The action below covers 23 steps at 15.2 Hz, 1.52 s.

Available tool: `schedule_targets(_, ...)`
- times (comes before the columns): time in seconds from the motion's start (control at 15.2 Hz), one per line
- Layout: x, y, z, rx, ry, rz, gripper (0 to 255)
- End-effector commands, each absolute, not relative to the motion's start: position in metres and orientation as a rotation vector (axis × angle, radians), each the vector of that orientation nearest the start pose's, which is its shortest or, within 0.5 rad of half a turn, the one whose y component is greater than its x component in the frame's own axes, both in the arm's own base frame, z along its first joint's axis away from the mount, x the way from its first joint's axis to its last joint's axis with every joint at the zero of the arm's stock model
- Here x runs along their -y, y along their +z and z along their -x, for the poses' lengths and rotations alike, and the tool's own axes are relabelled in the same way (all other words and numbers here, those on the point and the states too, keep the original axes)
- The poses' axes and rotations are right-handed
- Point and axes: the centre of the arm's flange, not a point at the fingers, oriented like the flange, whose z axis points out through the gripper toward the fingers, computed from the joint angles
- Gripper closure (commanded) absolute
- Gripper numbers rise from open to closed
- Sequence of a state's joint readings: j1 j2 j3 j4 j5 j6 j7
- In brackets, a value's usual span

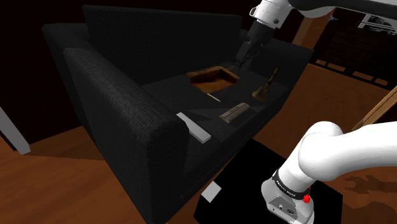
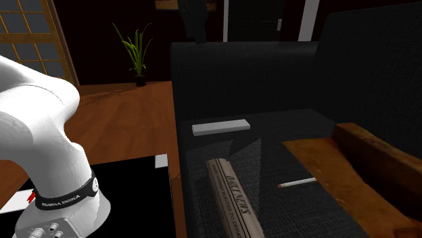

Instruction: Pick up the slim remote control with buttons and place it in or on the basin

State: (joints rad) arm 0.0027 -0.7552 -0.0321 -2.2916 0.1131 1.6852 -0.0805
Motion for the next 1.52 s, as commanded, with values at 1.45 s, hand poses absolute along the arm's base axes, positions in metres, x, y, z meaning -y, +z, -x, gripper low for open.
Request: schedule_targets(1.45,-0.126,0.377,-0.454,-0.069,0.000,3.157,0)
